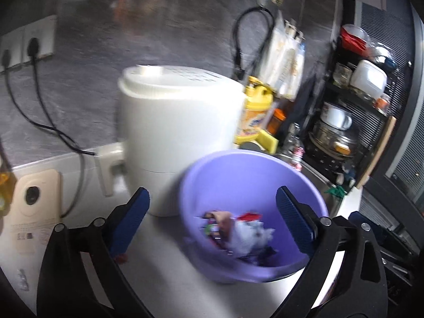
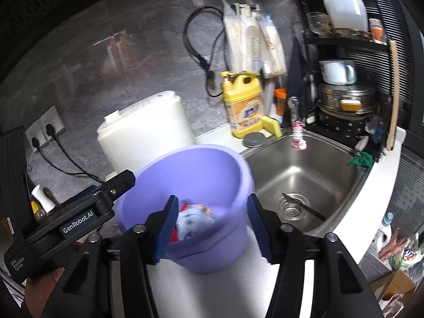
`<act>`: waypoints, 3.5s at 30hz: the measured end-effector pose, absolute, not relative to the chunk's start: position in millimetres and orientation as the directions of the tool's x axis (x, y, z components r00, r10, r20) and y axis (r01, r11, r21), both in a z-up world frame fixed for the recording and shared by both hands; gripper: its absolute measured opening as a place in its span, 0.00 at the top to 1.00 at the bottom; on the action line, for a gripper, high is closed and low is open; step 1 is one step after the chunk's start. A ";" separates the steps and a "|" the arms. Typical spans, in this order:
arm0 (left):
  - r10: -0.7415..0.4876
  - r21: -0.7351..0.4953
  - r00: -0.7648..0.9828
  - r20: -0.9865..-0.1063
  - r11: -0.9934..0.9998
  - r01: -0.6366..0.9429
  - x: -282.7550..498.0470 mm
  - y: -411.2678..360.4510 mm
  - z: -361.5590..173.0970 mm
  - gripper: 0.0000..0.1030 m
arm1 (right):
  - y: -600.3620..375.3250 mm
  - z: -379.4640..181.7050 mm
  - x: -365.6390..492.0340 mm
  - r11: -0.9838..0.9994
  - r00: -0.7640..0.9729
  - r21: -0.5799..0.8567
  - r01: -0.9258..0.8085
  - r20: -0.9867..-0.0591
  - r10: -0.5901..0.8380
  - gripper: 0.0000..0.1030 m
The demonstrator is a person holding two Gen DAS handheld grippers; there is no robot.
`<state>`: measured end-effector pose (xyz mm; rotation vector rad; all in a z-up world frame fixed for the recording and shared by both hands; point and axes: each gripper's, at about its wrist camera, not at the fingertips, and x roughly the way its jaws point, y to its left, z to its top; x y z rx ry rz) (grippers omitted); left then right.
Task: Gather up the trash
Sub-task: 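Move both tools back over the remaining trash on the counter, then grasp the small white tissue with the left gripper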
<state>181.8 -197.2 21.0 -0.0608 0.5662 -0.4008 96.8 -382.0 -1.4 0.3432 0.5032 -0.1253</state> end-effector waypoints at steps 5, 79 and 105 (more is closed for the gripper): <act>-0.289 -0.148 0.811 -0.508 0.957 0.248 179.0 -154.0 24.1 0.06 | -357.0 2.4 109.3 0.951 0.879 0.280 0.129 -0.477 0.021 0.32; 0.384 0.025 0.526 -0.759 0.825 -0.565 145.1 97.1 -128.5 0.56 | -114.9 -106.8 197.7 0.819 0.497 0.294 -0.493 -0.677 0.543 0.44; 0.290 -0.086 0.598 -0.747 0.850 -0.520 122.4 100.3 -115.6 0.74 | -66.0 -133.7 199.5 0.783 0.416 0.278 -0.556 -0.723 0.552 0.99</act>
